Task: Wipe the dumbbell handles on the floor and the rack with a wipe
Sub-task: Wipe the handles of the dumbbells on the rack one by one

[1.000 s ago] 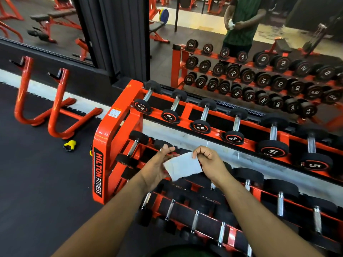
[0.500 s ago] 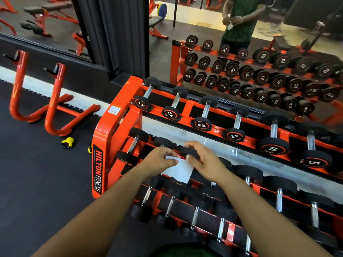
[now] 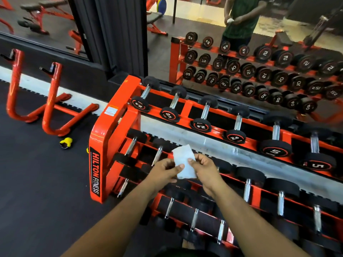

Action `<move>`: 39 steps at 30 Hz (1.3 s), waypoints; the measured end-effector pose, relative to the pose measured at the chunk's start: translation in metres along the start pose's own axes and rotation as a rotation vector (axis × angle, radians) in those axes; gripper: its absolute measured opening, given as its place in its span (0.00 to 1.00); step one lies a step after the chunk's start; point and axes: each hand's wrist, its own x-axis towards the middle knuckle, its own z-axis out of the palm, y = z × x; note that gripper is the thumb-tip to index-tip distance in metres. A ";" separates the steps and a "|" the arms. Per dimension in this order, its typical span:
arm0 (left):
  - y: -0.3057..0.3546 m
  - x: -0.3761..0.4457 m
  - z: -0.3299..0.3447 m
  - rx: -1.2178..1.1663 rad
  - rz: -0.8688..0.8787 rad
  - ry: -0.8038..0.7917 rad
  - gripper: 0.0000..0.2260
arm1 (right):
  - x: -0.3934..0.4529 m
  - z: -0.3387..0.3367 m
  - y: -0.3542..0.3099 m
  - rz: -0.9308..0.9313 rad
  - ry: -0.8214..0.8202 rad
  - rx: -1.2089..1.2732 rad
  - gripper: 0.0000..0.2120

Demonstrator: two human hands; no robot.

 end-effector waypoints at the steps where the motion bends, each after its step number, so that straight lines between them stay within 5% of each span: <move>1: 0.000 0.004 0.004 -0.008 0.023 0.028 0.09 | 0.002 -0.002 0.002 0.001 -0.002 0.029 0.05; 8: 0.015 0.037 0.013 -0.099 0.059 0.112 0.07 | 0.038 -0.042 0.002 -0.058 -0.147 0.055 0.11; 12: 0.019 0.061 0.024 -0.226 -0.067 0.142 0.08 | 0.067 -0.068 0.001 -0.274 -0.179 -0.239 0.19; 17: 0.008 0.095 0.046 -0.208 -0.136 0.132 0.08 | 0.108 -0.096 0.022 -0.486 -0.166 -0.446 0.19; 23: -0.035 0.143 0.059 0.038 -0.135 0.209 0.13 | 0.151 -0.110 0.070 -0.147 -0.290 -0.241 0.10; 27: -0.060 0.165 0.056 0.253 -0.123 0.192 0.18 | 0.181 -0.108 0.107 -0.057 -0.460 -0.489 0.20; 30: -0.085 0.180 0.051 0.337 -0.123 0.204 0.20 | 0.197 -0.103 0.123 0.003 -0.524 -0.615 0.10; 35: -0.146 0.193 0.052 0.364 -0.196 0.299 0.17 | 0.218 -0.104 0.162 0.149 -0.370 -0.598 0.02; 39: -0.202 0.202 0.053 0.647 -0.194 0.278 0.30 | 0.241 -0.104 0.212 0.304 -0.165 -0.564 0.05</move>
